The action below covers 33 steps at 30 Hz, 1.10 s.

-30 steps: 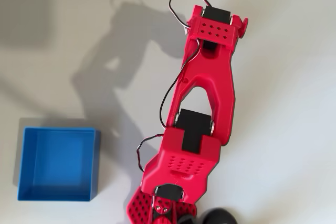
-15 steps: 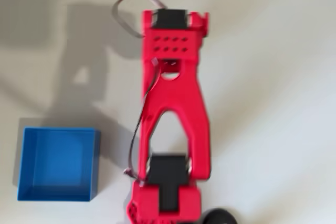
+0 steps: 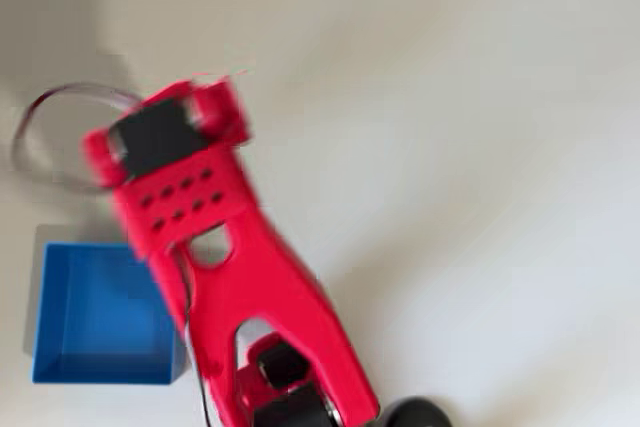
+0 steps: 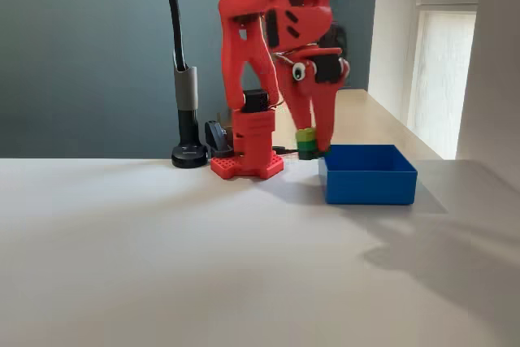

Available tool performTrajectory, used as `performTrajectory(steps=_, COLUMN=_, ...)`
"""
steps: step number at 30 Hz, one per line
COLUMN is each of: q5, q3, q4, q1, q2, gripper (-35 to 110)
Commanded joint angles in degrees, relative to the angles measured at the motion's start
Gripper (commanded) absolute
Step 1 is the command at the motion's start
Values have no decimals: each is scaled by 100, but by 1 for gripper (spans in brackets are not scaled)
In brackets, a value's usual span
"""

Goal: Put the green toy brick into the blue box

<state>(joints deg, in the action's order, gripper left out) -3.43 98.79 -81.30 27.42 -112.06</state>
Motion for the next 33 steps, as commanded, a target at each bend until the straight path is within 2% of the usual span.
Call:
performTrajectory(steps=1, q5=378, q3=53, q4=-158, q1=940, q2=-606, gripper=0)
performTrajectory(steps=15, q5=1485, q3=325, q4=-387, q1=2918, q2=-765, gripper=0)
performTrajectory(steps=28, q5=1731, q3=97, q4=-352, q1=3788, q2=-686, gripper=0)
performTrajectory(steps=33, q5=1767, q3=-18, q4=-255, q1=3806, q2=-62, gripper=0)
